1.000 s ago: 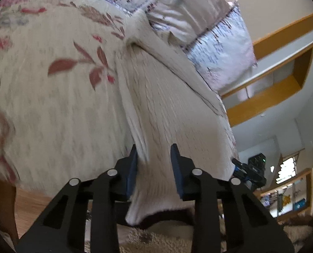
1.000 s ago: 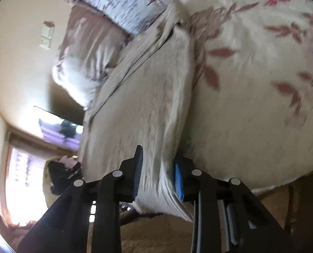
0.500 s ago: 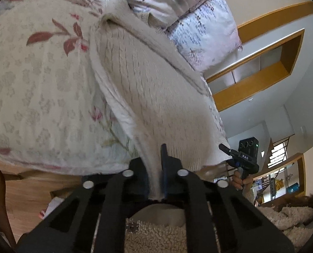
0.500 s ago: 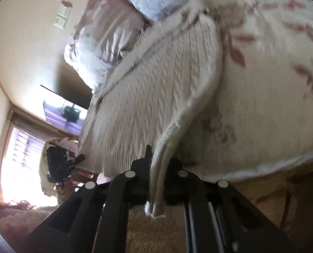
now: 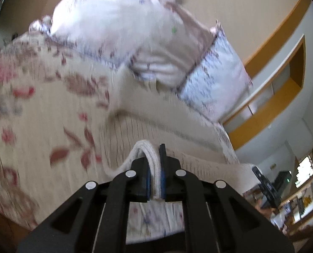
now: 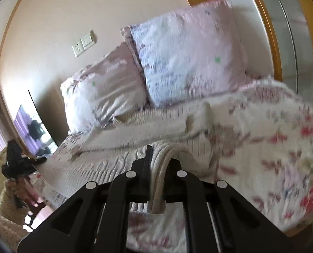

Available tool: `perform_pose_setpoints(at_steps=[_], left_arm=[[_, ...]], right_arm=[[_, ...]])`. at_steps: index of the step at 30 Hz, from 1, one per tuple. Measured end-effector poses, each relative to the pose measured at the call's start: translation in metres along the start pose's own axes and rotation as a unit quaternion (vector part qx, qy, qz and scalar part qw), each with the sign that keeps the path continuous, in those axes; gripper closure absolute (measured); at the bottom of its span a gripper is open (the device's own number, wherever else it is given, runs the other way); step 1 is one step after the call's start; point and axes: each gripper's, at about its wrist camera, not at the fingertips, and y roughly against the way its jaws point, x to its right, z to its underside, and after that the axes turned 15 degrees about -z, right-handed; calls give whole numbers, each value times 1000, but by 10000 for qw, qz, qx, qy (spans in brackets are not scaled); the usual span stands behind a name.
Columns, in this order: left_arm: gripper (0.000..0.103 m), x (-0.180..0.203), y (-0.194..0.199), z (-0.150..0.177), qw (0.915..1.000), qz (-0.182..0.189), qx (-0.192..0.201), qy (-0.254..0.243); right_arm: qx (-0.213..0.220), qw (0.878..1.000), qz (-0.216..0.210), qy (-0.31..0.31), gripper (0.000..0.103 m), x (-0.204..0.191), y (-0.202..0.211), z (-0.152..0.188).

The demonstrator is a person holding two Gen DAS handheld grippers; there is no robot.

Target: Fold small clothes

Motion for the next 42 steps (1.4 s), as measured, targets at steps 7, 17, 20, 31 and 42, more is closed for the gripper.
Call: perform_pose_setpoints(at_steps=[7,17,20,31,42], left_arm=[[97,38,-20,-58,9949,-520,679,-532],[97,65,-84,-123,9897,-832,1004,-595],[96,60,-119,-132,9915,-933,811,-414],[96,26,-214,-129,9940,-1029,-275,247],[52,29,-208,-149,9949,-771,-60,643]], right_arm=[[251,9975,371,548,96,-8,-28,-45],[360,9974,506,363,96,20,-87,-98],[223,9984,513,-31,96,46,-115,-102],[-727,9798,756,-1705,93,138,-200,-76],[-345,9697,453,-2376,40,156,-219,-102]])
